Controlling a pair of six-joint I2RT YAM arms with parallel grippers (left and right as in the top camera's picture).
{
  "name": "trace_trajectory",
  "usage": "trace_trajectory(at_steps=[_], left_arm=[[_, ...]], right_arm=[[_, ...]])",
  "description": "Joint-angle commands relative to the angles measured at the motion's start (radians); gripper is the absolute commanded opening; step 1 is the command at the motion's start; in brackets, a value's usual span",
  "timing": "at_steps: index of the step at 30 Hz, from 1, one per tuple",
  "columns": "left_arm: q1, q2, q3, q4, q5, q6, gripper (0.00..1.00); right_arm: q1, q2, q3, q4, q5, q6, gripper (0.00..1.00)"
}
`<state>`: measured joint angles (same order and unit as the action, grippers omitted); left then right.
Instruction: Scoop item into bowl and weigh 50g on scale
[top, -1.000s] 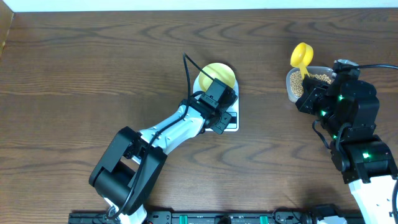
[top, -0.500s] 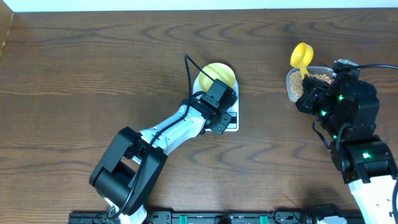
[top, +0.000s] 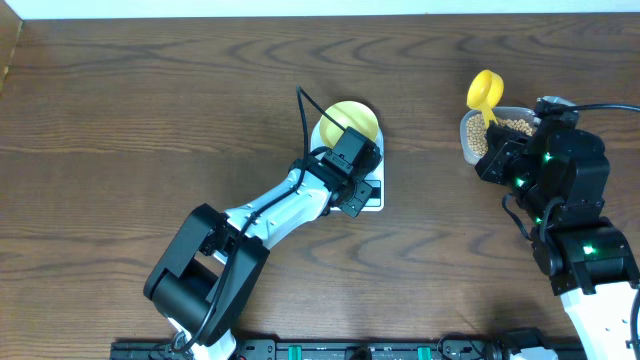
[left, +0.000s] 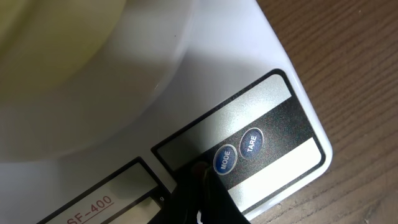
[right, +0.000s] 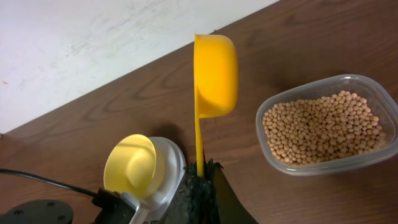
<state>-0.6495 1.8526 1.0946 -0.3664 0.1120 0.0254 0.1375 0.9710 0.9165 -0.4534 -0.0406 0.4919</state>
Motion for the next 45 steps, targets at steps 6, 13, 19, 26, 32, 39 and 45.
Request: trace_trajectory(at_steps=[6,13,19,26,32,39,45], left_arm=[[0.013,0.089,-0.076,-0.04,-0.08,-0.011,0.07],[0.013,0.089,-0.087,-0.039,-0.08,-0.011,0.07],[0.013,0.089,-0.087,-0.035,-0.079,-0.011,0.07],[0.013,0.075,-0.084,-0.025,-0.079,-0.012,0.07],[0.013,0.028,-0.084,-0.027,-0.074,-0.024,0.08],[0.013,-0.045,-0.084,-0.046,-0.039,-0.03,0.07],[0.013,-0.128,-0.084,-0.051,0.048,-0.03,0.07]], right_arm=[[-0.003,-0.002,0.018,-0.007,0.004,-0.007,0.01],[-0.003,-0.002,0.018,-0.009,0.003,-0.006,0.01],[-0.003,-0.002,0.018,-0.008,0.004,-0.006,0.01],[-0.003,-0.002,0.018,-0.008,0.004,0.002,0.01],[-0.003,-0.002,0.018,-0.008,0.004,0.002,0.01],[-0.003,-0.002,0.018,-0.008,0.004,0.002,0.01],[-0.003,-0.002,0.018,-0.008,0.004,0.002,0.01]])
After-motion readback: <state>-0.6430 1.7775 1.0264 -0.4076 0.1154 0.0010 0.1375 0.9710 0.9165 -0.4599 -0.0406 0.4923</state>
